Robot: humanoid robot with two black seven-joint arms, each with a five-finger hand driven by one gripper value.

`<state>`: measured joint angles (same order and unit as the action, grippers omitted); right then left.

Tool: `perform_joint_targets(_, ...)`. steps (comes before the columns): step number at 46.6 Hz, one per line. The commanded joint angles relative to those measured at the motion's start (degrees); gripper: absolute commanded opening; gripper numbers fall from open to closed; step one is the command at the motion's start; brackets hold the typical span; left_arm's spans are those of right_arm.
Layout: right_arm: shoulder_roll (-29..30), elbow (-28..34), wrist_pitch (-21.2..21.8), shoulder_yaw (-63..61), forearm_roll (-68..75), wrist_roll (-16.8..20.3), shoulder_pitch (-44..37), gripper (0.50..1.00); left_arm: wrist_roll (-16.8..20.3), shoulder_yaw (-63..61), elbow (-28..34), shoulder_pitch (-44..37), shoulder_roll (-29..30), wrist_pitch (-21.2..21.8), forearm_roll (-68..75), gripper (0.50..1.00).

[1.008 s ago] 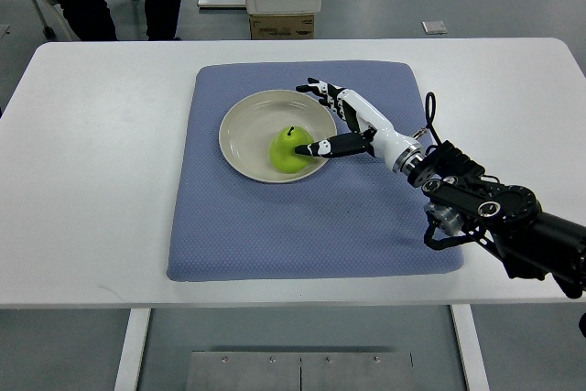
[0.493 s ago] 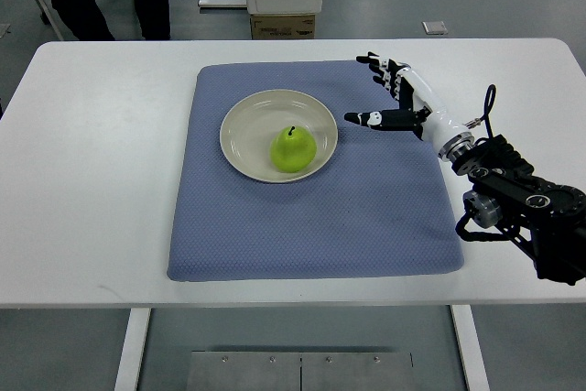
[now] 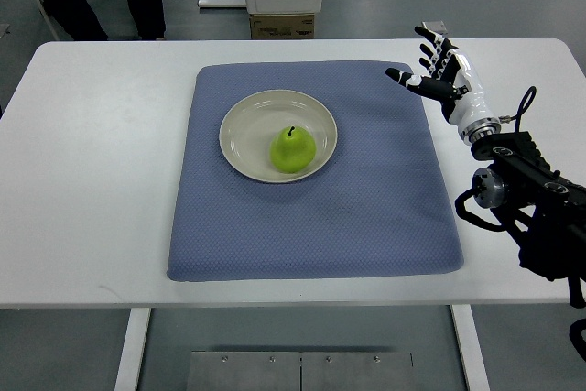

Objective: Place pear on plate with right hand

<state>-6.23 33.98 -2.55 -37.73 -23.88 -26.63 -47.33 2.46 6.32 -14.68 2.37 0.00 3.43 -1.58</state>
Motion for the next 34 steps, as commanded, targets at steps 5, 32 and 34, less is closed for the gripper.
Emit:
perform_joint_targets(5,1.5,-0.5,0.0,-5.9,0.0,4.0,0.7,1.0,0.0,0.0,0.0,0.0,0.0,0.0,0.0,1.0)
perform_joint_targets(32,4.3,-0.5,-0.3,-16.8,0.0,8.2,2.3,1.0,0.0,0.0,0.0,0.0,0.0,0.0,0.0,1.0)
perform_joint_targets(34,4.3,-0.4,-0.3,-16.9,0.0,8.2,2.3,1.0,0.0,0.0,0.0,0.0,0.0,0.0,0.0,1.0)
